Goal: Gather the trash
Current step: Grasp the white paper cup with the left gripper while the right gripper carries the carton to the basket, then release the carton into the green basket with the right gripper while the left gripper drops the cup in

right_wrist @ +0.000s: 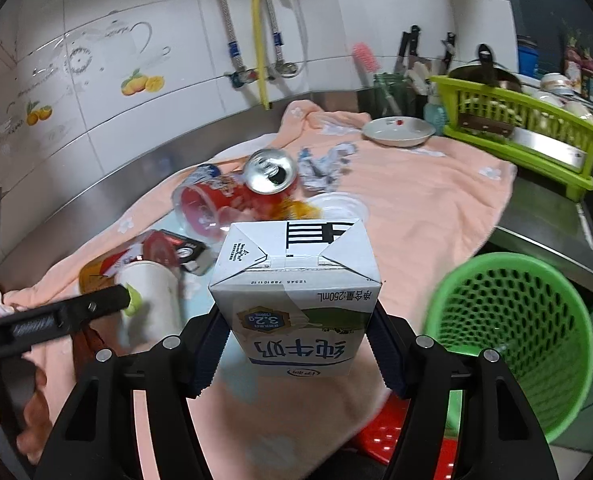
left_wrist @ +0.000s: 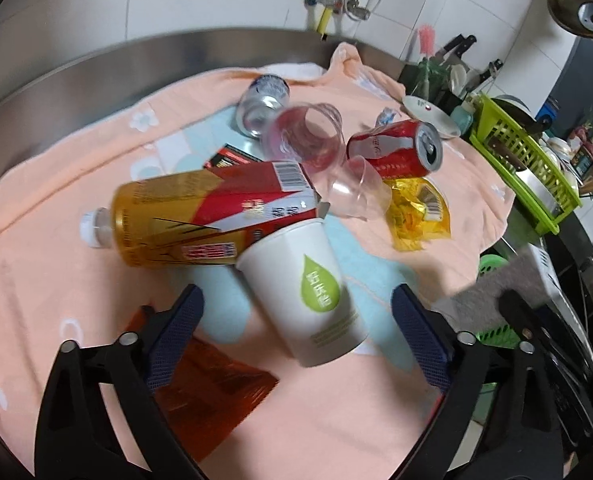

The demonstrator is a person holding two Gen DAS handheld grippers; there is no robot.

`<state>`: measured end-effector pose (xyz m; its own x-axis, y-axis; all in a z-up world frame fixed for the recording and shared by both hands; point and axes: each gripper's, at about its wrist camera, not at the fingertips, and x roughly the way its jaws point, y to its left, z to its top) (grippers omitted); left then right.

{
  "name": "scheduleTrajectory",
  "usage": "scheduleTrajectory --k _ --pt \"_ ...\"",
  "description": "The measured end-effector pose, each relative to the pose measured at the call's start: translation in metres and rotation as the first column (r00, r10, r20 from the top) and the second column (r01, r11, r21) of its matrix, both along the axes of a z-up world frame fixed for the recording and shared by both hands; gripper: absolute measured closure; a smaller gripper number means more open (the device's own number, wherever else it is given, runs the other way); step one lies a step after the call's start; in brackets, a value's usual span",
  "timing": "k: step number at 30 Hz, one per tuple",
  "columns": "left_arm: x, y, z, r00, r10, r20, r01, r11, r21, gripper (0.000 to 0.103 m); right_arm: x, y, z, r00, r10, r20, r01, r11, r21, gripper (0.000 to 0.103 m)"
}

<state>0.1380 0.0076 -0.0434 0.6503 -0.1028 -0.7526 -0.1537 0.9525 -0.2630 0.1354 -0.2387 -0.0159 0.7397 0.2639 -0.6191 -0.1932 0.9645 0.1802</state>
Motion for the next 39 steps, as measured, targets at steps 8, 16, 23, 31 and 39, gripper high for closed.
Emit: scheduleTrajectory --k 8,16,23,31,39 --pt "0.028 -0.001 -0.02 0.996 0.029 -0.08 -0.033 0.998 -0.052 0.017 -0.006 -0.069 -0.007 0.992 -0.123 -0.012 0.122 0.99 -0.07 0.041" --pt "0.04 0.0 -0.033 0.993 0.031 -0.112 -0.041 0.995 -0.086 0.036 0.003 -0.14 -0.048 0.965 -0.238 -0.113 0.223 0.966 -0.13 0.04" --pt "0.033 -0.006 -0.031 0.996 -0.001 -0.093 -0.008 0.995 -0.1 0.04 0.016 -0.173 -0.089 0.933 -0.281 -0.225 0.257 0.957 -0.132 0.04" --pt "0.022 -0.047 -0.015 0.991 -0.124 -0.047 0.117 0.985 -0.128 0.04 0.021 -0.187 -0.12 0.907 -0.296 -0.299 0.27 0.955 -0.124 0.035" --pt "0.029 -0.118 0.005 0.95 -0.312 -0.003 0.308 0.94 -0.149 0.04 0.013 -0.197 -0.112 0.915 -0.306 -0.263 0.284 0.952 -0.118 0.024"
